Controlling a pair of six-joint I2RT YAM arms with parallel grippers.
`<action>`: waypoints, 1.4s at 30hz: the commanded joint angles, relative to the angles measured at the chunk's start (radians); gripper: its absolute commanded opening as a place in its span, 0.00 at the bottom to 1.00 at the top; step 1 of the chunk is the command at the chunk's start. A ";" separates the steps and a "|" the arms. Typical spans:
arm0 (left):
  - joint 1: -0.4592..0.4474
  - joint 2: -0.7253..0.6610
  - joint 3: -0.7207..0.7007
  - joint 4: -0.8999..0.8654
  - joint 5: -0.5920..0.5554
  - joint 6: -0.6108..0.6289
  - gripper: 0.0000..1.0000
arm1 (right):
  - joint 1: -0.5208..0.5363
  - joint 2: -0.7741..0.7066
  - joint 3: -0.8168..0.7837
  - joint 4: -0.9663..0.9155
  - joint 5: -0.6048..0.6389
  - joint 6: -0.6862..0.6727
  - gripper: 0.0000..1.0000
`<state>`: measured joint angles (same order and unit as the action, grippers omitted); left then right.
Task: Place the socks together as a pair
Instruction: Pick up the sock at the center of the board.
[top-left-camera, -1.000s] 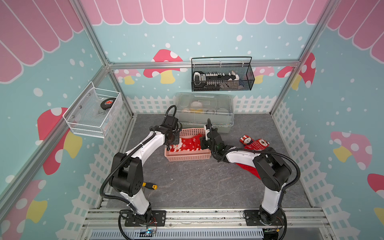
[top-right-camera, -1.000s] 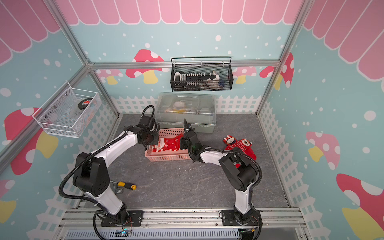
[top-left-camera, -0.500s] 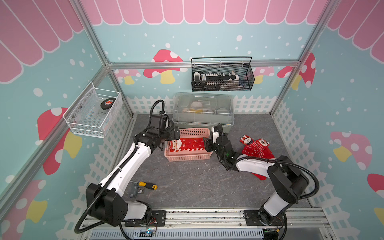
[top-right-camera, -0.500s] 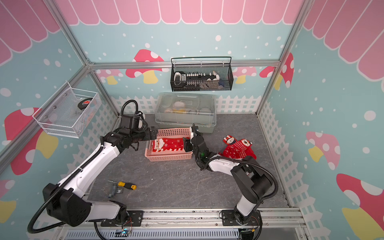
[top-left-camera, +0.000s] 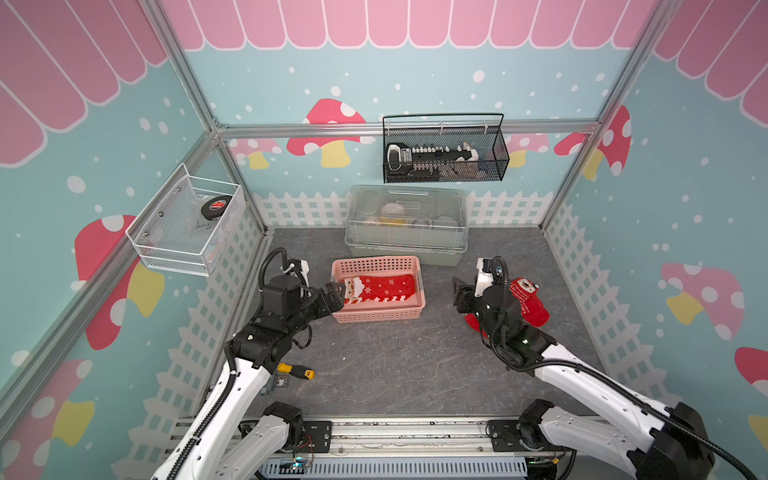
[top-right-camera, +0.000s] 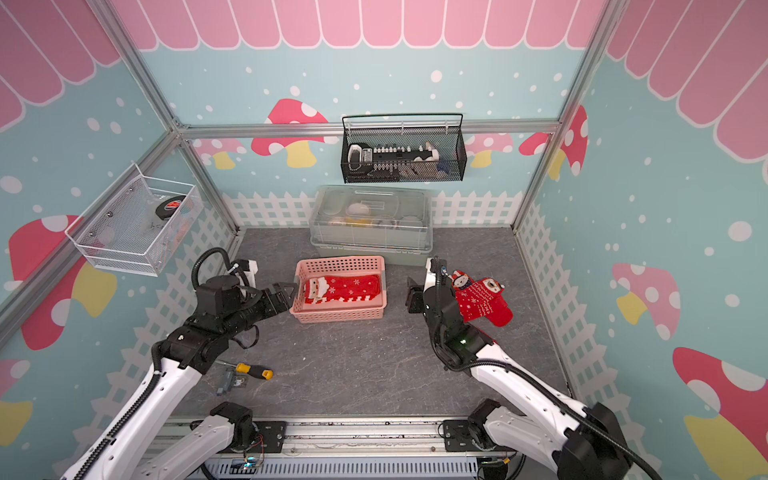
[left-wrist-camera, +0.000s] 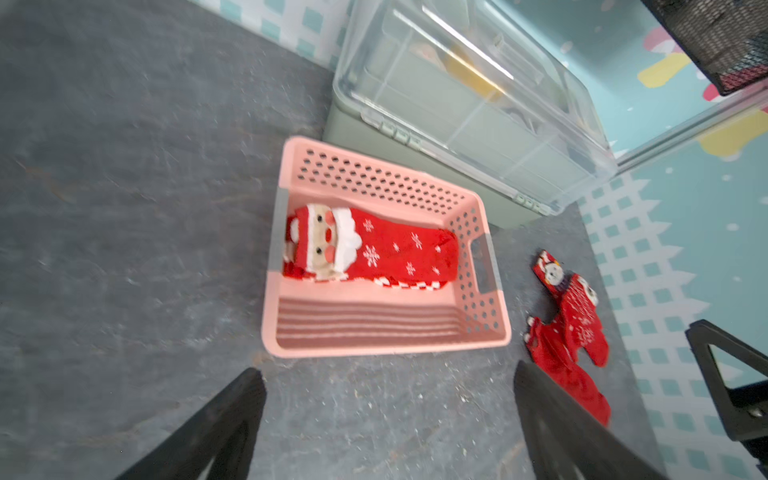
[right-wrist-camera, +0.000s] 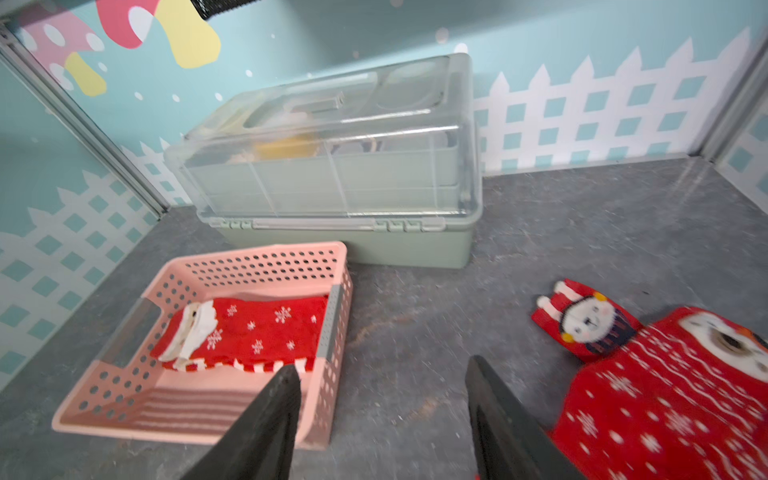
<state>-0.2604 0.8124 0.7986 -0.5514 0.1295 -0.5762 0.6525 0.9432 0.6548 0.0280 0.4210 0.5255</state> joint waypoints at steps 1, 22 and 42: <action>-0.036 -0.063 -0.081 -0.015 0.109 -0.097 0.89 | -0.007 -0.115 -0.061 -0.249 0.002 0.027 0.63; -0.479 -0.163 -0.409 0.125 -0.174 -0.274 0.91 | -0.007 0.128 -0.093 -0.297 0.001 0.162 0.39; -0.566 -0.097 -0.419 0.186 -0.228 -0.333 0.88 | -0.076 0.597 0.131 -0.249 0.023 0.187 0.42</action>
<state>-0.8082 0.6983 0.3473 -0.3893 -0.0547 -0.8867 0.5816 1.5162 0.7628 -0.2066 0.4126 0.6880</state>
